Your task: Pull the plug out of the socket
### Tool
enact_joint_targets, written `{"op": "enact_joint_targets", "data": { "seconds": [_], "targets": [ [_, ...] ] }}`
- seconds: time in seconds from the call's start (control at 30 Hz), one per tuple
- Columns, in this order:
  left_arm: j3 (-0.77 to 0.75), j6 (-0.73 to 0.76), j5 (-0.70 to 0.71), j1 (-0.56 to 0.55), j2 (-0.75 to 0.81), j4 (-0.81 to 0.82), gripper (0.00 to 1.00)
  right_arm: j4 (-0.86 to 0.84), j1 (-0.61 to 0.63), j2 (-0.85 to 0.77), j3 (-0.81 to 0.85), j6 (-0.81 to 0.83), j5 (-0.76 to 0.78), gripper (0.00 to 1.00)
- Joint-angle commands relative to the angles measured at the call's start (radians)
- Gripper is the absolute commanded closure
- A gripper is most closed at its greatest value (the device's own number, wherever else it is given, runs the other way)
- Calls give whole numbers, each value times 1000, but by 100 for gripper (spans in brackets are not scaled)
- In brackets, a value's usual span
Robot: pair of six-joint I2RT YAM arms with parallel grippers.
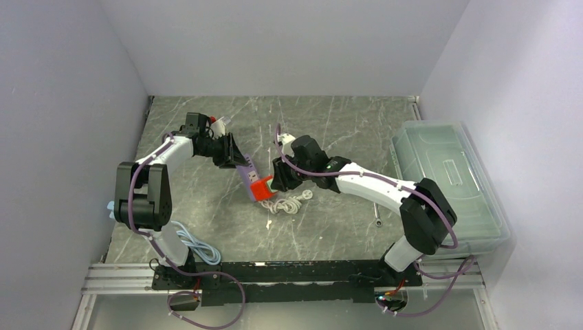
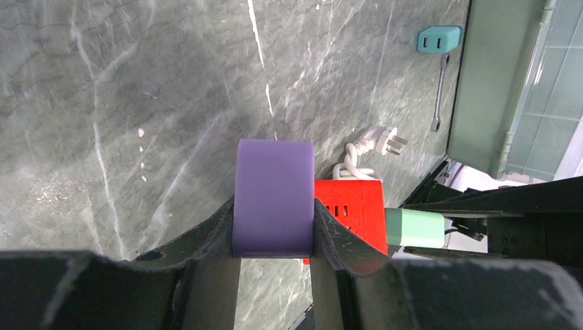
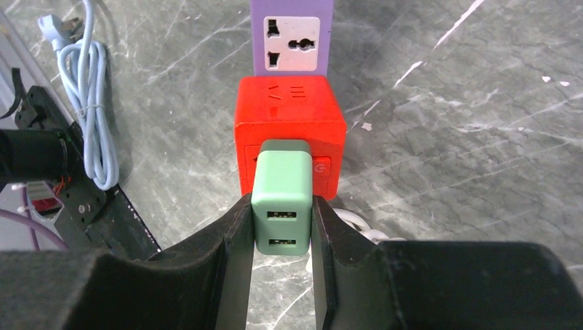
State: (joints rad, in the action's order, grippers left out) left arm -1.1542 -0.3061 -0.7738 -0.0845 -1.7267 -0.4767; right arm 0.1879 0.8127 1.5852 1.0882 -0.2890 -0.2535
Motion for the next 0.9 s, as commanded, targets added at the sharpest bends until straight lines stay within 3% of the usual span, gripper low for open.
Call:
{"op": "enact_joint_targets", "data": {
  "seconds": [0.0,0.33,0.87],
  "targets": [
    [-14,-21,-98,-19,69,28,100,-119,14,-22,-13,43,-229,100],
    [-15,-15,-97,-18,73,27,100,-154,-32,-28,-44,51,-375,100],
    [-18,-13,-39,-18,75,4,100,-12,-28,-22,8,-3,-50,100]
  ]
}}
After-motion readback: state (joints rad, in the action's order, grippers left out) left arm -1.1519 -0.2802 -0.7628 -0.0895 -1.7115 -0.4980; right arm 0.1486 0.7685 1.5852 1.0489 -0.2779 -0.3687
